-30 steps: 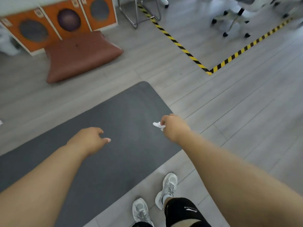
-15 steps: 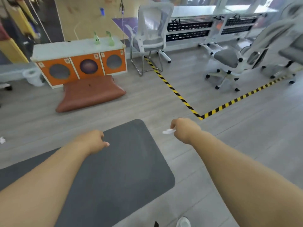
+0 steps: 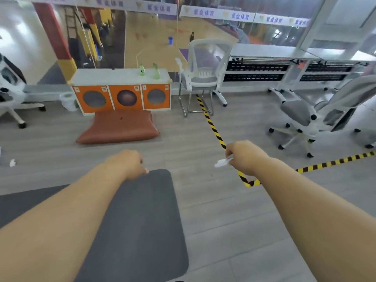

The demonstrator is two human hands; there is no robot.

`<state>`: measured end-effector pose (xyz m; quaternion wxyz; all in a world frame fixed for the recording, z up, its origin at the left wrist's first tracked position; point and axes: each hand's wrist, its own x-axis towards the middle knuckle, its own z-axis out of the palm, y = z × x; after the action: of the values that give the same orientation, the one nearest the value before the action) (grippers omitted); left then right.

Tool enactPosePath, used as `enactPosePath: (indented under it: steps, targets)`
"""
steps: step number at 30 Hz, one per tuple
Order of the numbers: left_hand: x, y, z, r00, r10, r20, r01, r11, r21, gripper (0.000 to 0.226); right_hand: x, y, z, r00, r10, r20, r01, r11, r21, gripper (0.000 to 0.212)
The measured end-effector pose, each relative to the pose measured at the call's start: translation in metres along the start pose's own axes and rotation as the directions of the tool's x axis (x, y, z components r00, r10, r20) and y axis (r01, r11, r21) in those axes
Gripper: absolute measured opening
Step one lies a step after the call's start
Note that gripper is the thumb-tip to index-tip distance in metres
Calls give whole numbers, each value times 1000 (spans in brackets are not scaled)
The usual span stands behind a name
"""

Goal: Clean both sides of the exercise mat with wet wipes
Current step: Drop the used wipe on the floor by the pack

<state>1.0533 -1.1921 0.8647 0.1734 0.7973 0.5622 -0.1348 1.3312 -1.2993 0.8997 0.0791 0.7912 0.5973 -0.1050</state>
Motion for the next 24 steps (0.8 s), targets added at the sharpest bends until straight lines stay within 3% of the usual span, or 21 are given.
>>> enactPosePath:
  steps: [4, 7, 18, 24]
  targets:
    - [22, 28, -23, 999, -32, -24, 32, 999, 22, 40, 31, 30, -22, 998, -68, -13, 67, 996, -54, 19]
    - [52, 50, -40, 997, -44, -65, 49, 996, 76, 26, 59, 49, -46, 991, -130, -11, 128, 984, -124, 20]
    - [164, 159, -116, 978, -86, -190, 81, 996, -36, 32, 186, 130, -138, 956, -285, -73, 255, 925, -280, 26]
    - [203, 187, -140, 958, -200, -207, 191, 980, -60, 42, 255, 151, -158, 909, -410, -68, 370, 873, -316, 23]
